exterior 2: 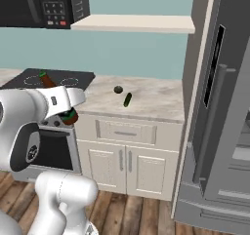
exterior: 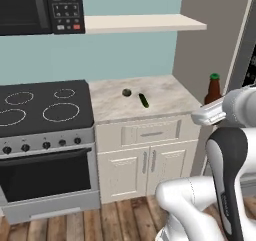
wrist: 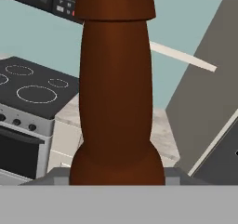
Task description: Place the beer on the top shelf of the fridge to keep it out of children's reach, and place the cucumber and squash on lower shelves for easy access.
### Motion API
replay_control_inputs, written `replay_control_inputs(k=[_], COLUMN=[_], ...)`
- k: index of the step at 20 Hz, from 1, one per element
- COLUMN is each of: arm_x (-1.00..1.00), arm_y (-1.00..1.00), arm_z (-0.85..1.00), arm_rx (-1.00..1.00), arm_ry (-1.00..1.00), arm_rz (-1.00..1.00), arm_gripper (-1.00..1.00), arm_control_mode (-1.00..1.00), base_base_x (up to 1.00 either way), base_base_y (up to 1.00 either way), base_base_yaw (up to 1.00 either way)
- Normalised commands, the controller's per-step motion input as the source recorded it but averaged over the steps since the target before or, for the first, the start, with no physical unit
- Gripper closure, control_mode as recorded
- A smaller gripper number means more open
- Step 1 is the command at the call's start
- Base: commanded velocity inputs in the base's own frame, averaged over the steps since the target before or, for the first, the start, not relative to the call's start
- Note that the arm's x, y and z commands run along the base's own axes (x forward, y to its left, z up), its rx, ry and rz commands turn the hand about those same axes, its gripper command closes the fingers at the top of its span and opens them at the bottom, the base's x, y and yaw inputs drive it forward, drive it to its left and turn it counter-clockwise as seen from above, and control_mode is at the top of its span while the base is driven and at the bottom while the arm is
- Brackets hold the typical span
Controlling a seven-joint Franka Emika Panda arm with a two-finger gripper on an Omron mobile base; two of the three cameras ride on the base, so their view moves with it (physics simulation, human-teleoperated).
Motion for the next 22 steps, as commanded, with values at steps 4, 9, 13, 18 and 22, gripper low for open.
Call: replay_control_inputs(k=[4, 9, 13, 18, 22], arm_x=[0.00, 0.00, 0.00, 0.00, 0.00], arm_y=[0.00, 0.00, 0.00, 0.00, 0.00], arm_z=[0.00, 0.00, 0.00, 0.00, 0.00], arm_rx=[0.00, 0.00, 0.00, 0.00, 0.00], arm_ry=[0.00, 0.00, 0.00, 0.00, 0.00], arm_rz=[0.00, 0.00, 0.00, 0.00, 0.00], arm_gripper=[1.00, 1.00, 1.00, 1.00, 1.00], arm_control_mode=[1.00, 1.00, 1.00, 1.00, 1.00], base_base_x=[-0.17, -0.04, 0.00, -0.01, 0.00], base_base_y=[-0.34, -0.54, -0.62, -0.60, -0.60], base_base_yaw=[-0.04, -0.04, -0.05, -0.06, -0.06])
